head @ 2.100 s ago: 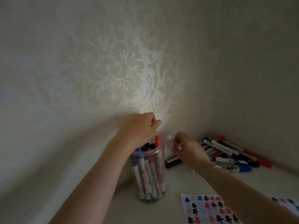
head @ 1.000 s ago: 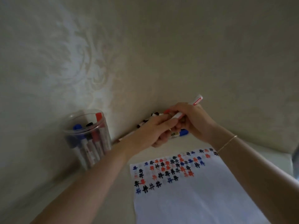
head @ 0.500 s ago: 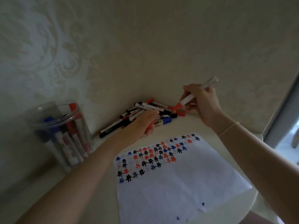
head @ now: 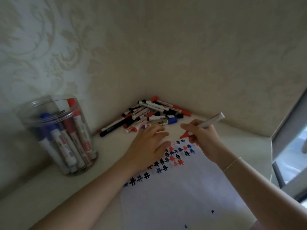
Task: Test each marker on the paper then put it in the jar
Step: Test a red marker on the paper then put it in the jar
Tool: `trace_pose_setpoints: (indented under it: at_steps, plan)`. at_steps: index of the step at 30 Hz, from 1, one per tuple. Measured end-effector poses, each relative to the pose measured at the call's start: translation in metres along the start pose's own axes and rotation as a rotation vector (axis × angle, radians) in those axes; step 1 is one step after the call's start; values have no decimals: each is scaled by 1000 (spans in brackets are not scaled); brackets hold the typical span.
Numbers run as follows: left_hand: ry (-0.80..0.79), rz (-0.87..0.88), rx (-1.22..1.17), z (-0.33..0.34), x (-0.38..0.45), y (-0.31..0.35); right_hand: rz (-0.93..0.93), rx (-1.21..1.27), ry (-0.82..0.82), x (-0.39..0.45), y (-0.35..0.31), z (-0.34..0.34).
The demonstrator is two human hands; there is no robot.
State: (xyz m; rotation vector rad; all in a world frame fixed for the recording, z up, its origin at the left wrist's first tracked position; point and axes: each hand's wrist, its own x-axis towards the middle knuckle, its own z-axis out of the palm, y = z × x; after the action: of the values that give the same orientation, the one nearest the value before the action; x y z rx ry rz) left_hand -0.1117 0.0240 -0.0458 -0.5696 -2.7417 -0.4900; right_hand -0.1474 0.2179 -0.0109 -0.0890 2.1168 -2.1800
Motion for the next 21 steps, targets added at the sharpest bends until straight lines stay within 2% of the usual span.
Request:
trace_pose_setpoints:
  at_steps: [2,4,6,11,14,21]
  plan:
    - [-204,60,-40,-4,-12,11,7,-17,-4,-6,9,-4]
    - [-378,42,-19,-7,-22,16,5,-8,13,-13,17,-8]
    - [-460,7,-12,-9,-27,18,-9,-26,50,-20,23,-10]
    - [-469,15,-10,-4,-26,14,-72,-251,217,-21,33,-6]
    - [-461,27,-17,-4,-26,14,-56,-346,217,-19,37,-4]
    - [-446,21,-28,-3,-25,13,-64,-392,206,-21,37,0]
